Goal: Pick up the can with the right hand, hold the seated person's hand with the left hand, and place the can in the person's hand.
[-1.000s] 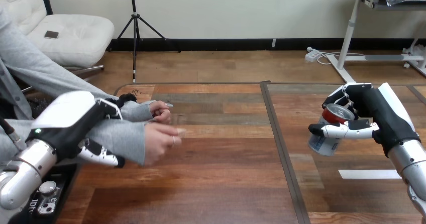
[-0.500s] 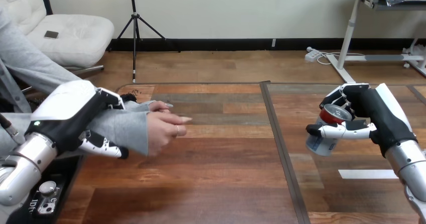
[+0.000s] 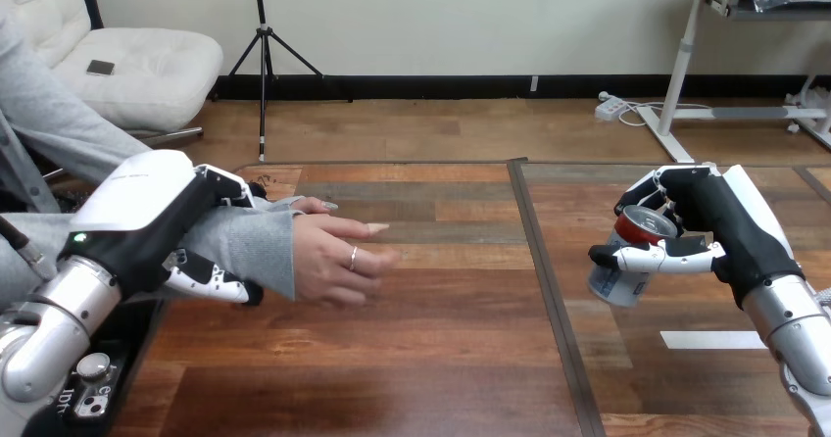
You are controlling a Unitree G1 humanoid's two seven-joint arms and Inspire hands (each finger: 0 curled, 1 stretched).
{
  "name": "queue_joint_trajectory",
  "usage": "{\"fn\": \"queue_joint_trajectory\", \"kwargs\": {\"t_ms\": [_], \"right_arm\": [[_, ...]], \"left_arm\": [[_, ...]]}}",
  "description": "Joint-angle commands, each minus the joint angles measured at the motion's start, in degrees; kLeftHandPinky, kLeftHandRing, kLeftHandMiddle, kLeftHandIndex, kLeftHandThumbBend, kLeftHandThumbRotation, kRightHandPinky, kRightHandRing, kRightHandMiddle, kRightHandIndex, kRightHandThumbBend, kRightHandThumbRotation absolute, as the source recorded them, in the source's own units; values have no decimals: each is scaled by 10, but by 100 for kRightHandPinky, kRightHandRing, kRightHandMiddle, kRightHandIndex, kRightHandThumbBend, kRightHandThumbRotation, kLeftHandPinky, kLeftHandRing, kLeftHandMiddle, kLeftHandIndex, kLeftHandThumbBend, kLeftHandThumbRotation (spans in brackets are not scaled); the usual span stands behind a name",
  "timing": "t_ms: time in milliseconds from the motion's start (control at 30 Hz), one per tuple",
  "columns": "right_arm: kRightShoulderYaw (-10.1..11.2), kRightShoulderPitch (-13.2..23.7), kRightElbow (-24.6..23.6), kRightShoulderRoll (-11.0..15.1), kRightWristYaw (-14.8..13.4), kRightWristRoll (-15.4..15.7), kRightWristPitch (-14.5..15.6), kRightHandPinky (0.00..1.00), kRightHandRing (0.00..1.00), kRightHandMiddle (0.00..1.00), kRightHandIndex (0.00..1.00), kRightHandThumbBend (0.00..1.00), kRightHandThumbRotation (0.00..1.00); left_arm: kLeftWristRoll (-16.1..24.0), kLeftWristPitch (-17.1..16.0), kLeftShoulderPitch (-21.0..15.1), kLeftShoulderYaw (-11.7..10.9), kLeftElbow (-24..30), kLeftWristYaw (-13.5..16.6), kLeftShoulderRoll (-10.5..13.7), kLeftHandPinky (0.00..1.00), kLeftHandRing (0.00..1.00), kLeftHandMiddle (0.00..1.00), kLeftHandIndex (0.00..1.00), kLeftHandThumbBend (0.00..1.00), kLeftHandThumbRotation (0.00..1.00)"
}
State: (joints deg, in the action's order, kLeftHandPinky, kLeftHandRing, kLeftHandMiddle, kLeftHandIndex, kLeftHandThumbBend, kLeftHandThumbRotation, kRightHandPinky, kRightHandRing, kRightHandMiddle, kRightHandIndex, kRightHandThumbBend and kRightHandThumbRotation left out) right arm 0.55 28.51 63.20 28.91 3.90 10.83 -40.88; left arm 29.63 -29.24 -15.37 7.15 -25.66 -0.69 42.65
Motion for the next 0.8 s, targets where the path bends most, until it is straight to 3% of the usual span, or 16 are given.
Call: {"fn": "queue_joint_trajectory", "kwargs": {"t_ms": [0,500,767], "right_arm": [[1,45,-35,-6,-10,-2,-14,24,28,38,43,80,0],[-4,57,-39,-28,-16,7,-20,26,29,38,43,80,0],[-12,66,-43,-40,-33,23,-16,22,26,37,43,80,0]], "left_arm": [[-22,-9,-20,-19,49,6,-12,24,29,36,44,80,0],[-27,-3,-22,-12,47,-4,-35,24,28,35,44,78,0],[-26,23,-19,-9,59,-19,-48,26,31,38,44,76,0]]}}
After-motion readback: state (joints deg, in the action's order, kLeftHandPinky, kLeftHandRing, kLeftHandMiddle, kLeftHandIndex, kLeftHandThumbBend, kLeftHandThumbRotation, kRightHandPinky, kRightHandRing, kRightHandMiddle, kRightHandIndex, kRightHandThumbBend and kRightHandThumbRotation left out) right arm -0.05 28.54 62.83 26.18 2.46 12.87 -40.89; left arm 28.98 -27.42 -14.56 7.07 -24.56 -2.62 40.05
